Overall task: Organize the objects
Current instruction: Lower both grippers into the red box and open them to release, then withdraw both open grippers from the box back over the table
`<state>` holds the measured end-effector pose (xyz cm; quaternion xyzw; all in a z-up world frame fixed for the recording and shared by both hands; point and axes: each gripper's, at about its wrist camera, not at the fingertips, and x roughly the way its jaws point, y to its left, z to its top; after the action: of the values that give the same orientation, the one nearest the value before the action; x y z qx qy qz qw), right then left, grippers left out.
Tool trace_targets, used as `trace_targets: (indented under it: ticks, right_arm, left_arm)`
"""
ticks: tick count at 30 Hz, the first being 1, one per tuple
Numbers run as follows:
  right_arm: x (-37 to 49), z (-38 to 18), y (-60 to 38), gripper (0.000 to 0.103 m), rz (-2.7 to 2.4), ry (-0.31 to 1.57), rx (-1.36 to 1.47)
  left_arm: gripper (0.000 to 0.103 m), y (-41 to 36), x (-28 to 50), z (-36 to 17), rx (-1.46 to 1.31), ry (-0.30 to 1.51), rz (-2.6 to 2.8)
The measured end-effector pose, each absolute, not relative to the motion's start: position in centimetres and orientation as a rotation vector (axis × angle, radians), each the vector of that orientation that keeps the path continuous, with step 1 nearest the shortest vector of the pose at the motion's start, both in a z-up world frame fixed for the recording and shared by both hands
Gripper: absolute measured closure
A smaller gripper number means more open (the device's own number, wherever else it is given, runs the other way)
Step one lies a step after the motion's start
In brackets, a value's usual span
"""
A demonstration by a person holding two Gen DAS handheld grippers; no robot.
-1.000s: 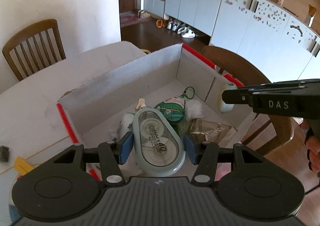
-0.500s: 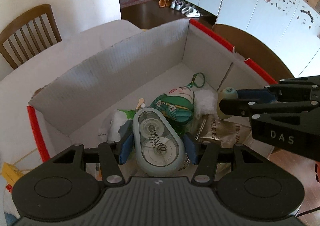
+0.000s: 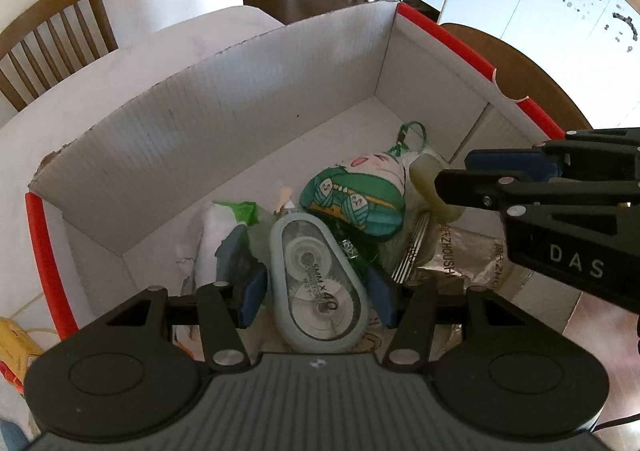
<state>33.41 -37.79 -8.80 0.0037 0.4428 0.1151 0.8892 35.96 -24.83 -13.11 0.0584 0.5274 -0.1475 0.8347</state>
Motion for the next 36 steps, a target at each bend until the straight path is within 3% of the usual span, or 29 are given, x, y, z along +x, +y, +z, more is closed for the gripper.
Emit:
trace_targets:
  ticks: [9, 31, 36]
  right_arm:
    - [32.7, -8.1, -38.3, 0.075, 0.254, 0.925, 0.05]
    - [26.6, -3.7, -37.6, 0.056, 0.332, 0.865, 0.096]
    - [25.0, -2.8, -36.4, 0.042, 0.338, 0.842, 0.097]
  left_arm:
    - [0.042, -23.4, 35.0, -11.7, 0.063, 1.082, -0.308]
    - [0.041, -18.7, 27.7, -4.7, 0.028, 0.851, -0.278]
    - [0.038, -17.0, 25.4, -3.3, 0.017, 0.814, -0.271]
